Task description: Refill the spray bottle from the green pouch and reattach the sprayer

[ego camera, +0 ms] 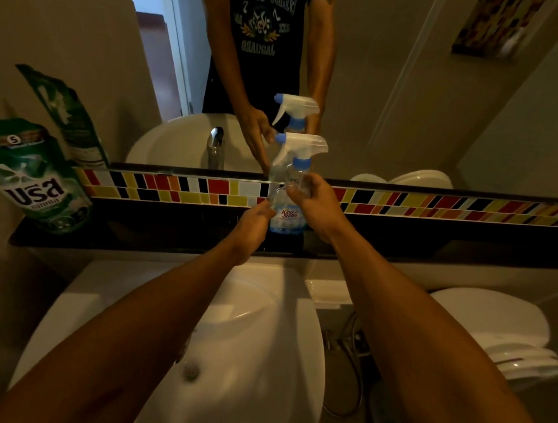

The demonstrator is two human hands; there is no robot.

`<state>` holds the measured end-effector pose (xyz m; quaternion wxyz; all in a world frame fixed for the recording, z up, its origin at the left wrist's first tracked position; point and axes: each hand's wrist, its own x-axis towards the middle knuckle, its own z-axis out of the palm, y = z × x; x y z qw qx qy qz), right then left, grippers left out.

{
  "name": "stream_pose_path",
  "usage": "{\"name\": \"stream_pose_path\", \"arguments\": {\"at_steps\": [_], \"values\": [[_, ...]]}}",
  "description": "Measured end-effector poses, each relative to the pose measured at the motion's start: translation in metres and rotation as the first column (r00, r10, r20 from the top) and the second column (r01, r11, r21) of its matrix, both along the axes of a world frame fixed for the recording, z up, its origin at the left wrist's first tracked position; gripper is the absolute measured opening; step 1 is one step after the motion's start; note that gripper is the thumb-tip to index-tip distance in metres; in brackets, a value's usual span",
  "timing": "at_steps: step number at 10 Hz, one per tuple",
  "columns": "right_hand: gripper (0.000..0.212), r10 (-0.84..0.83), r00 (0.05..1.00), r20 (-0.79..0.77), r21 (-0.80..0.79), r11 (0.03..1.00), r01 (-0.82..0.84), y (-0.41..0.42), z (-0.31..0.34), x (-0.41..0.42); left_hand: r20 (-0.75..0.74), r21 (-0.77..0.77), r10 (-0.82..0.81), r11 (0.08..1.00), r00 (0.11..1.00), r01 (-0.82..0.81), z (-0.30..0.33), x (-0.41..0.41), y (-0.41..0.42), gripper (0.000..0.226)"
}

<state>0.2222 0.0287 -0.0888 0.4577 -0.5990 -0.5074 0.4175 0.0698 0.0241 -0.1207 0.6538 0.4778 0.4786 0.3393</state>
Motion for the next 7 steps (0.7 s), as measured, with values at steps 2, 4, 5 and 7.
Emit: {"name": "stream_pose_path", "arguments": {"at_steps": [2, 4, 5, 7], "values": [[0.056, -0.079, 0.997, 0.001, 0.017, 0.997, 0.079, -0.004, -0.006, -0.004, -0.044, 0.048, -0.002, 0.999, 0.999, 0.004, -0.003, -0.002, 0.000, 0.026], [0.059, -0.195, 0.980, -0.027, 0.091, 0.976, 0.197, -0.014, -0.005, -0.009, -0.176, 0.105, 0.021, 0.994, 0.984, -0.002, 0.004, -0.016, -0.001, 0.033], [0.061, -0.293, 0.955, -0.042, 0.109, 0.949, 0.296, -0.023, 0.004, -0.015, -0.406, 0.198, 0.053, 0.980, 0.912, 0.032, 0.018, -0.038, -0.002, 0.051], [0.051, -0.399, 0.905, -0.145, 0.238, 0.874, 0.424, -0.048, 0.034, -0.034, -0.571, 0.402, 0.087, 0.896, 0.817, 0.185, 0.071, -0.094, 0.007, 0.057]]}}
